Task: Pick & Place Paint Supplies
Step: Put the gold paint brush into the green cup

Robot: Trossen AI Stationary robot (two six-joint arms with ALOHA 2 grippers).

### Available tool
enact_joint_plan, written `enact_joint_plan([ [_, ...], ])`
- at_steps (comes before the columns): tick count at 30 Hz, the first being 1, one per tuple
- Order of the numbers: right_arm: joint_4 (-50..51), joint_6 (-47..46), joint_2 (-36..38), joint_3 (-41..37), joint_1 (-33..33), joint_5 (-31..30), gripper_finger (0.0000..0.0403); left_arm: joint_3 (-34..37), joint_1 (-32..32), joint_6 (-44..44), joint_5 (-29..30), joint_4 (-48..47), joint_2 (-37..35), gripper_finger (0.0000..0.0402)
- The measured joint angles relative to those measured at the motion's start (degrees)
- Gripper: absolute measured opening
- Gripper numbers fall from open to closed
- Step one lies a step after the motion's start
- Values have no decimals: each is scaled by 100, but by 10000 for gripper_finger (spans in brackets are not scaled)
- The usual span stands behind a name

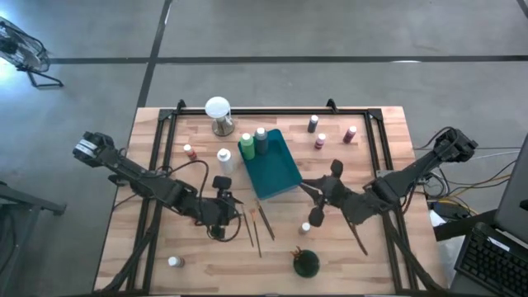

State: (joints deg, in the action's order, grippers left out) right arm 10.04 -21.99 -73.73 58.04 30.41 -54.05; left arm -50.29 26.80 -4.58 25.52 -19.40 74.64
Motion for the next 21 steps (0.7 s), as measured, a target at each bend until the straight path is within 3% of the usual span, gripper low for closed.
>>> enact_joint_plan([
  [6, 1413, -819, 107, 372, -281, 394, 60, -155, 27, 428, -15, -853, 2, 174],
  [13, 1538, -807, 100, 365, -297, 448, 83, -122, 27, 754, -6, -846, 181, 174],
  [21, 1637, -756, 94, 359, -307, 465, 102, -808, 23, 1111, -64, -811, 1328, 174],
])
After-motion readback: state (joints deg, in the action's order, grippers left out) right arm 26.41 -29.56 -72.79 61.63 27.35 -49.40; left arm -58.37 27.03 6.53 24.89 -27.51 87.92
